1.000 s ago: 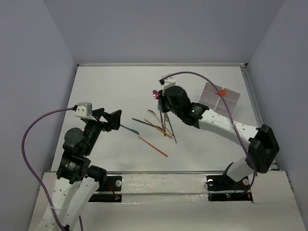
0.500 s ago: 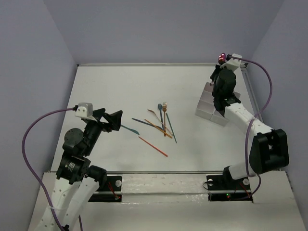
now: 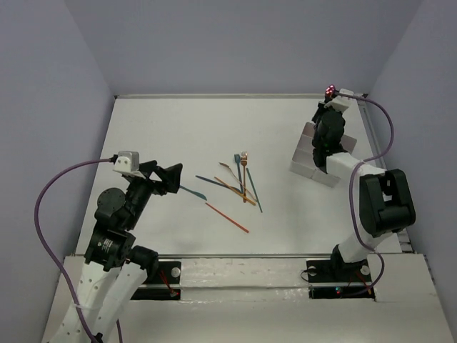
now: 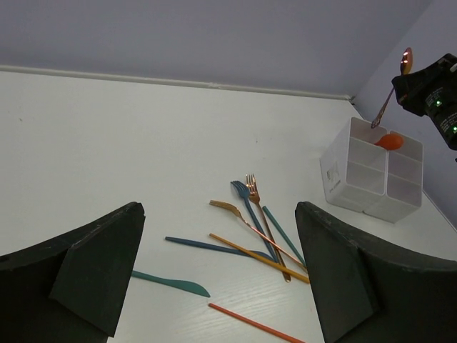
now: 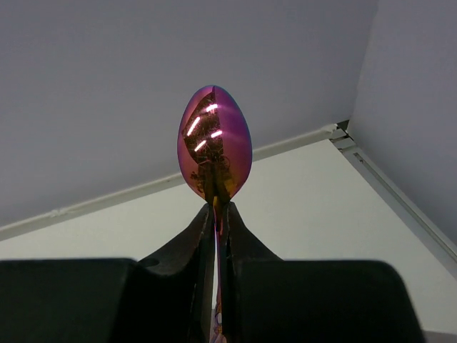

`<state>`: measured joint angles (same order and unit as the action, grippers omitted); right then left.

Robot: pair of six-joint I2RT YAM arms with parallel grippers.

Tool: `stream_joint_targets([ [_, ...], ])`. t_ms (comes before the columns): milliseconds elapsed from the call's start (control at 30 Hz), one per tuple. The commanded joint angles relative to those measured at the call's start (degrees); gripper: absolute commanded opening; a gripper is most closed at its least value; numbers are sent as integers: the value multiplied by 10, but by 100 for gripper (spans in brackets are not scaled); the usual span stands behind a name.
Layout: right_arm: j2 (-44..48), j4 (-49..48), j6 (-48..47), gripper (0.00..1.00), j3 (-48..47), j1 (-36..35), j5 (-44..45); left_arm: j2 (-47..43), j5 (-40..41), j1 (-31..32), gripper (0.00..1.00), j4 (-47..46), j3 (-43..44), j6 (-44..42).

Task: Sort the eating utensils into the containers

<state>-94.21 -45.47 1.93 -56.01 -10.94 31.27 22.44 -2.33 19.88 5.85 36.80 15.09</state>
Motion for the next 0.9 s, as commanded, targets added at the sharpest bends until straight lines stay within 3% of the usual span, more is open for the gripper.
stream_joint_targets([
  [0,-13,-100,11,7,21,0,12,6,-3,3,99,-27,24,-10],
  [600,-43,-173,8,8,83,0,1,-2,0,3,99,-25,23,-11],
  [867,-2,-146,10,34,102,0,-31,-2,3,3,99,-26,23,-10],
])
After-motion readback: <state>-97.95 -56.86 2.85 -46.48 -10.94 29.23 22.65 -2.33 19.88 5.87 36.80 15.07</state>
